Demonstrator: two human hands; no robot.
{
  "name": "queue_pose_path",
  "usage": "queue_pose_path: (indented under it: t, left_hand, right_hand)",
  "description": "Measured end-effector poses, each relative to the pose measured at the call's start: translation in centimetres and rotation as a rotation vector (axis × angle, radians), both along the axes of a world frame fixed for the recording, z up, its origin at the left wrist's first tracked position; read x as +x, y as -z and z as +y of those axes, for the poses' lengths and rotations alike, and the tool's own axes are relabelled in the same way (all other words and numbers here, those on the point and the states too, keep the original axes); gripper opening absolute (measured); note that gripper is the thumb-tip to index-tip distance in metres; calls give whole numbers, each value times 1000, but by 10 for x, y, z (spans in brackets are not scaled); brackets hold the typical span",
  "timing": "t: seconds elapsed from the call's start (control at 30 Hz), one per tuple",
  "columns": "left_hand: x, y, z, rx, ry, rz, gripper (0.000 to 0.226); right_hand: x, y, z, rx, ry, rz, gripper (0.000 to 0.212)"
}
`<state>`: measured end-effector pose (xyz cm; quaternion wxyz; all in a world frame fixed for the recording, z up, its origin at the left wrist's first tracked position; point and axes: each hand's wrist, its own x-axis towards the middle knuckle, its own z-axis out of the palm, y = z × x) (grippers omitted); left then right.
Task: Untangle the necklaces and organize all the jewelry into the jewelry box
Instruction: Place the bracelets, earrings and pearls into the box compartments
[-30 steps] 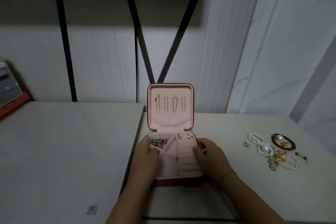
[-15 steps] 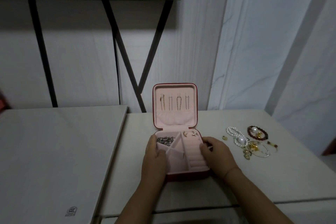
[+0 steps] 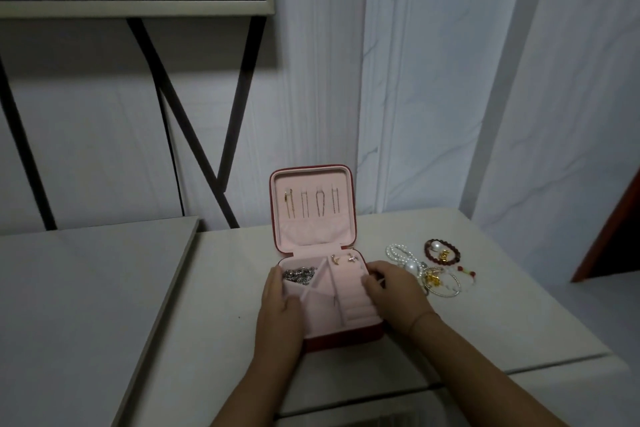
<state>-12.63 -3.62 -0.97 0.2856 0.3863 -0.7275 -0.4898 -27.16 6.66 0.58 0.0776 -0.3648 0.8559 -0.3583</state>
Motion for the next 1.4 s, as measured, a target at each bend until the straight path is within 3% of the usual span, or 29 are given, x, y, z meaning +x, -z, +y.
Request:
queue_pose_path:
  t: [0.17, 0.3, 0.43, 0.6, 0.93, 1.07, 1.23, 1.4]
  left_hand:
    - [8, -4, 2, -15, 62, 22, 46]
    - [10, -2, 6, -21, 47, 36, 49]
    - [10, -3, 8, -47, 23, 110, 26]
    - [11, -3, 5, -33, -2, 146, 30]
    - [8, 8, -2, -32, -41, 155, 36]
    - [8, 1, 0, -8, -31, 167, 31]
    - [7, 0, 2, 12, -39, 163, 24]
    - [6, -1, 3, 0, -23, 108, 43]
  right_hand:
    - [-3, 1, 13, -141, 6, -61, 14]
    - [-30, -5, 31, -285, 156, 7, 12]
    - [-74, -10, 32, -66, 336, 110, 23]
    - [-95, -9, 4, 297, 358, 126, 30]
    - [-105, -13, -19, 441, 413, 20, 15]
    - [-100, -18, -19, 466, 392, 14, 27]
    - [-103, -33, -8, 334, 311, -83, 32]
    - [-93, -52, 13, 2, 219, -290, 21]
